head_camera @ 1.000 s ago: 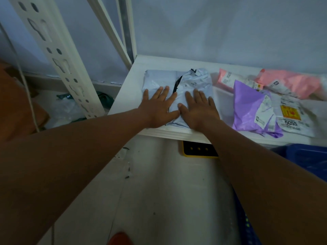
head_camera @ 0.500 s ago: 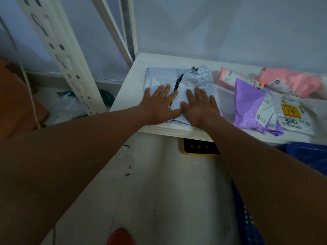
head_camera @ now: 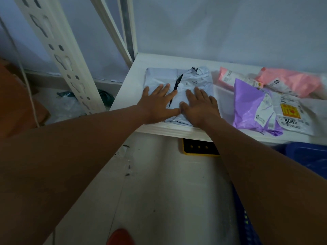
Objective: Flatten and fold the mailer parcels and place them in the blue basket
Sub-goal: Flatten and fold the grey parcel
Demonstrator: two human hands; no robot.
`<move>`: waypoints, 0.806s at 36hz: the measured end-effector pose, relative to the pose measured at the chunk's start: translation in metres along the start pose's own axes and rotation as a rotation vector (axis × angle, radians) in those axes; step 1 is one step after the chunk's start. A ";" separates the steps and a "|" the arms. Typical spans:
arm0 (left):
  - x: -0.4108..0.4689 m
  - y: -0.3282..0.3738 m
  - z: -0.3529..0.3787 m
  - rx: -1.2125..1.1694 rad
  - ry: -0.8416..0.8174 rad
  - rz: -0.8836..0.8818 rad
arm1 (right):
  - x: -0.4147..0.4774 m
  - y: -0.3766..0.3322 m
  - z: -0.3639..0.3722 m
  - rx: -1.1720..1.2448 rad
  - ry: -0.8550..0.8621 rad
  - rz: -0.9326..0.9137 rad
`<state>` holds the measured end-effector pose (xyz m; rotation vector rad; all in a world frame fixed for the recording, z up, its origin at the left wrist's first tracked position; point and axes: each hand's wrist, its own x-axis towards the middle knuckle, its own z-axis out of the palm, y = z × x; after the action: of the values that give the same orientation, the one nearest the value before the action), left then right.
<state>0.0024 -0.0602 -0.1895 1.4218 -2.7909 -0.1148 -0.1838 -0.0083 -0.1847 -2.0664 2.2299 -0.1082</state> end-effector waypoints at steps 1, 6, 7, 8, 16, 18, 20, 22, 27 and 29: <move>0.001 -0.001 0.000 0.003 0.000 0.004 | 0.000 0.000 0.000 0.002 0.002 0.000; 0.000 -0.001 0.002 0.044 0.021 0.002 | -0.001 -0.001 0.002 -0.004 -0.007 -0.003; 0.000 0.000 0.002 0.048 0.028 0.004 | -0.001 -0.001 0.002 -0.008 -0.006 -0.004; 0.000 0.000 0.002 0.050 0.032 0.004 | -0.001 -0.001 0.002 -0.012 -0.005 -0.004; -0.003 0.001 -0.006 0.000 -0.028 -0.009 | -0.002 0.000 0.001 -0.016 -0.021 -0.016; -0.004 0.001 -0.010 -0.028 -0.046 -0.014 | -0.003 0.000 0.000 -0.017 0.002 -0.025; -0.004 0.001 -0.012 -0.045 -0.057 -0.017 | -0.004 0.000 0.001 -0.019 0.025 -0.037; -0.004 0.001 -0.011 -0.056 -0.062 -0.017 | -0.004 0.001 0.002 -0.020 0.025 -0.048; -0.004 0.002 -0.011 -0.034 -0.040 -0.005 | -0.003 0.003 0.001 -0.020 -0.005 -0.048; 0.000 0.002 -0.012 -0.042 -0.087 -0.017 | -0.002 0.002 -0.002 -0.009 -0.045 -0.035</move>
<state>0.0017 -0.0596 -0.1778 1.4663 -2.8266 -0.2395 -0.1862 -0.0058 -0.1833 -2.0918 2.1732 -0.0537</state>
